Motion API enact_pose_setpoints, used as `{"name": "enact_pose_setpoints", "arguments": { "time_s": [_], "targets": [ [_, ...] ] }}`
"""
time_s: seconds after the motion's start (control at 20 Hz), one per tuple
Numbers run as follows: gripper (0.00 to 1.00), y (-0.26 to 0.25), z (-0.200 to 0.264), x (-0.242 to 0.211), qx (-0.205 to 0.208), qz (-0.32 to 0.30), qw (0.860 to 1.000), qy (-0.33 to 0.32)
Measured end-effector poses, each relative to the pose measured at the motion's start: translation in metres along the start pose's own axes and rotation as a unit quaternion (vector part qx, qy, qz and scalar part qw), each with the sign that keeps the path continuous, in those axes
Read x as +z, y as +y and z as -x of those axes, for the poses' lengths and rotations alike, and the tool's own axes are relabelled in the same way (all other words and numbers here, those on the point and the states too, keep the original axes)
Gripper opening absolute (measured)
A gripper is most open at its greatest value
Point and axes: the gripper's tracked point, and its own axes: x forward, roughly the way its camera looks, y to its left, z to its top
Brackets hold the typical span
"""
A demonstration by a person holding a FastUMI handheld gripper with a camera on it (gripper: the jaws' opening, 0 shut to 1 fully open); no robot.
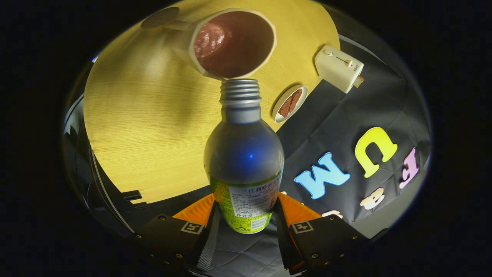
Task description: Take the bottle from table, then pour the juice into the cup, finally place the bottle on the coaster
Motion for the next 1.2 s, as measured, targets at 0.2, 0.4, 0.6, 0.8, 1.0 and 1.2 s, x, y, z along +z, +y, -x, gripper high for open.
{"name": "enact_pose_setpoints", "arguments": {
  "time_s": [0.2, 0.4, 0.6, 0.8, 1.0, 1.2],
  "targets": [
    [0.68, 0.013, 0.000, 0.005, 0.021, -0.032, 0.999, -0.014],
    [0.68, 0.037, -0.001, 0.012, 0.063, -0.081, 0.994, -0.033],
    [0.68, 0.046, -0.003, 0.025, 0.086, -0.133, 0.986, -0.059],
    [0.68, 0.058, -0.007, 0.036, 0.111, -0.194, 0.971, -0.090],
    [0.68, 0.073, -0.004, 0.049, 0.138, -0.248, 0.951, -0.122],
    [0.68, 0.078, -0.003, 0.053, 0.159, -0.310, 0.925, -0.151]
  ]
}}
